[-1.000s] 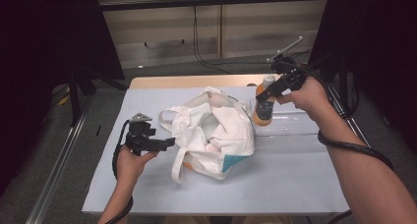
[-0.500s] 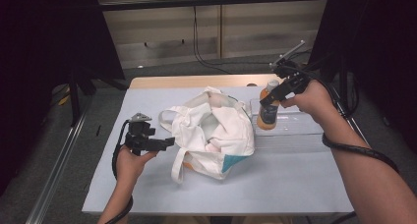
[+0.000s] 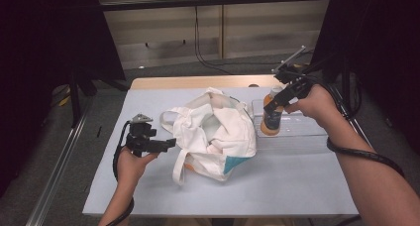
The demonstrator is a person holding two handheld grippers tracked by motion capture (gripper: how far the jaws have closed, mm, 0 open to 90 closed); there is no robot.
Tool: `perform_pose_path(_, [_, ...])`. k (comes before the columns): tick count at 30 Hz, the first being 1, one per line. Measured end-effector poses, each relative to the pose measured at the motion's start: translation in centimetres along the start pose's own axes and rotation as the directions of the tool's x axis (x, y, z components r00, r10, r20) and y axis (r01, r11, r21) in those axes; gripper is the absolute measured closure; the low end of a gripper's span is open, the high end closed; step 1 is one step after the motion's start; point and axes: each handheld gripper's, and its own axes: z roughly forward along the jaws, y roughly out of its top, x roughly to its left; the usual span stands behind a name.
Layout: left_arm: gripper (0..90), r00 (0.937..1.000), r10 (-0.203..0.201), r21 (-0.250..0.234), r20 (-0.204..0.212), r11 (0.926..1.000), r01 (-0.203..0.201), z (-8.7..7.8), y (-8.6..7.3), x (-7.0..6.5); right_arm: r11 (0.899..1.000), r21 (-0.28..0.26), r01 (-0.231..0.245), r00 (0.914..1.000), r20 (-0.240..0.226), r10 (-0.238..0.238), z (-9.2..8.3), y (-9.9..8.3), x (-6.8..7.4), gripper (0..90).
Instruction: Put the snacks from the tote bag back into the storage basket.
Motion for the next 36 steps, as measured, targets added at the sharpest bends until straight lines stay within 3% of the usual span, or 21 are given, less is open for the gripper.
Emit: perform_pose_path(36, [9.2,0.9999,0.012,0.005,0.0,0.9999,-0.012,0.0,0.1,-0.1,0.999,0.041,0.021,0.9998,-0.005,-0.021,2.2,-0.5,0.4,30.4])
